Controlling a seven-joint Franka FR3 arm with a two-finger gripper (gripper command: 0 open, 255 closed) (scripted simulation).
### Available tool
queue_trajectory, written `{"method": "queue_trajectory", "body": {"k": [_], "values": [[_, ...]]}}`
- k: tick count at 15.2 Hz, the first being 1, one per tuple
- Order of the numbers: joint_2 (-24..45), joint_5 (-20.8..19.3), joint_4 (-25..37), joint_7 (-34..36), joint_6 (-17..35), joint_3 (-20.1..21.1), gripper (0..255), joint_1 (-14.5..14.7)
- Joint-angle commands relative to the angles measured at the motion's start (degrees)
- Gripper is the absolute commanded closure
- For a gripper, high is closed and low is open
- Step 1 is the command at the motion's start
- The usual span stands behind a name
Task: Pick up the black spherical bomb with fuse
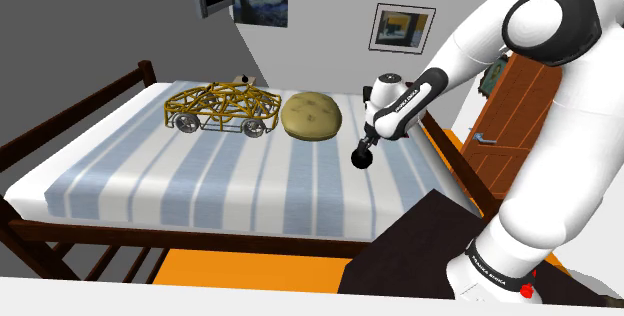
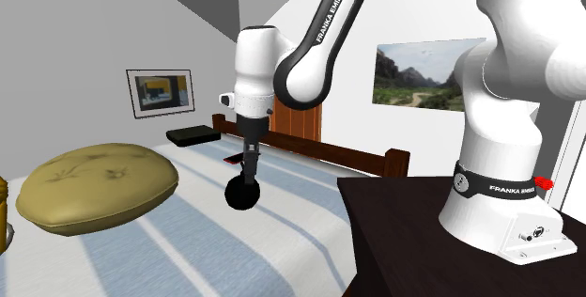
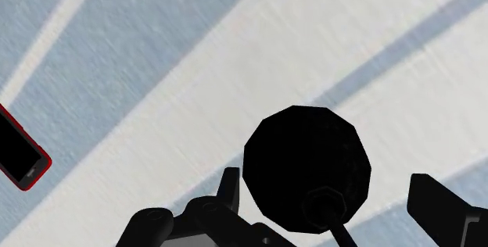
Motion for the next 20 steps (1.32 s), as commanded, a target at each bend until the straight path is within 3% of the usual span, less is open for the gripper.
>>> {"method": "queue_trajectory", "body": {"k": [1,2,11,20], "values": [[0.53,-0.22,0.06,0.34,0.5,-0.07,0,0.12],[0.56,-0.25,0.05,0.37,0.53,-0.08,255,0.14],[0.54,-0.22,0.06,0.34,0.5,-0.07,255,0.12],[-6.26,2.27,0.14,-2.38,-6.32,0.88,255,-0.22]]}}
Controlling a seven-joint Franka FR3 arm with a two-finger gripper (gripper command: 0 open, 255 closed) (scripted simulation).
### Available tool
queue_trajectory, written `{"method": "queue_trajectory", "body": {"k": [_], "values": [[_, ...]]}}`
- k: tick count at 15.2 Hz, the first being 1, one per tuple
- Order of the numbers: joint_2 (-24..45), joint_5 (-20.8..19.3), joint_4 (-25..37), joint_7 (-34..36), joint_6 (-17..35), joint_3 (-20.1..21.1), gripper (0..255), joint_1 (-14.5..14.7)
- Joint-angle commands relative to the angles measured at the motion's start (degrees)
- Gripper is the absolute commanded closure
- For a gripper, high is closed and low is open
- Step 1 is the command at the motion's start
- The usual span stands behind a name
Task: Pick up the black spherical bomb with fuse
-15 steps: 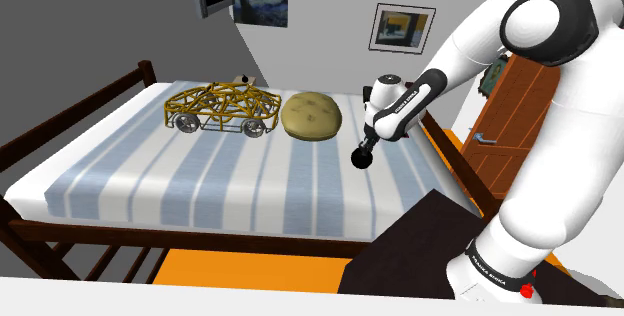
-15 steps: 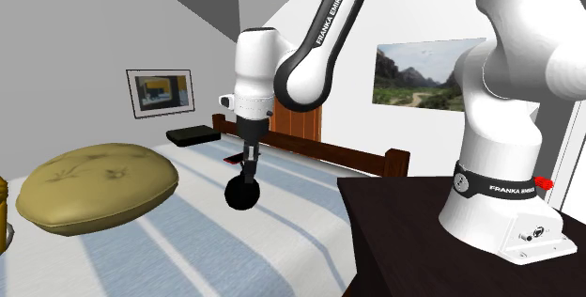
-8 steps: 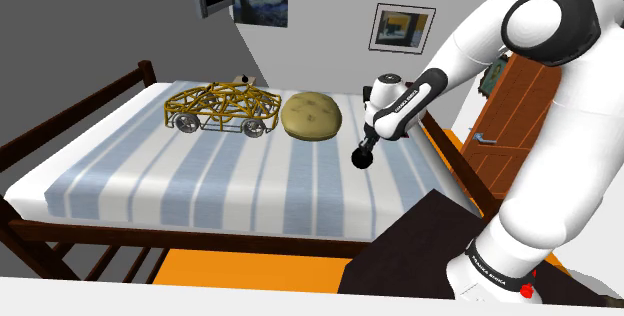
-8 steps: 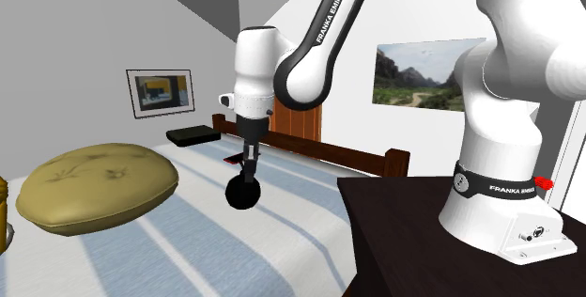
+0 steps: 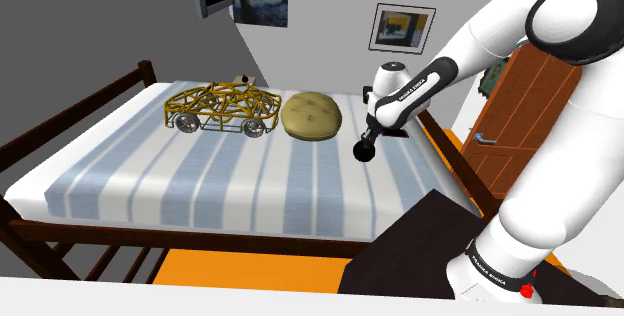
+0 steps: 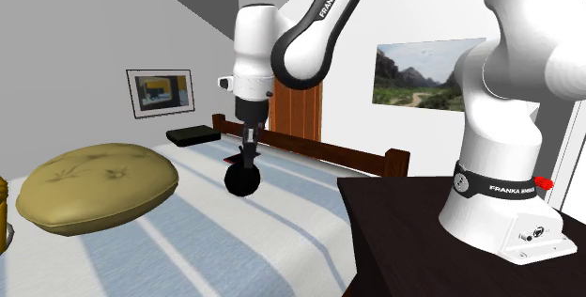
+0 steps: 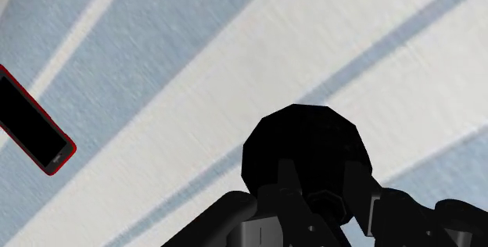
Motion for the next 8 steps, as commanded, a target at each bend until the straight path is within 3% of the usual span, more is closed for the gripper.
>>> {"method": "queue_trajectory", "body": {"k": [1,8], "values": [[-1.46,0.62,0.33,-0.7,-1.76,0.16,255,-0.03],[-4.91,1.77,0.96,-1.97,-5.81,0.39,255,0.05]]}}
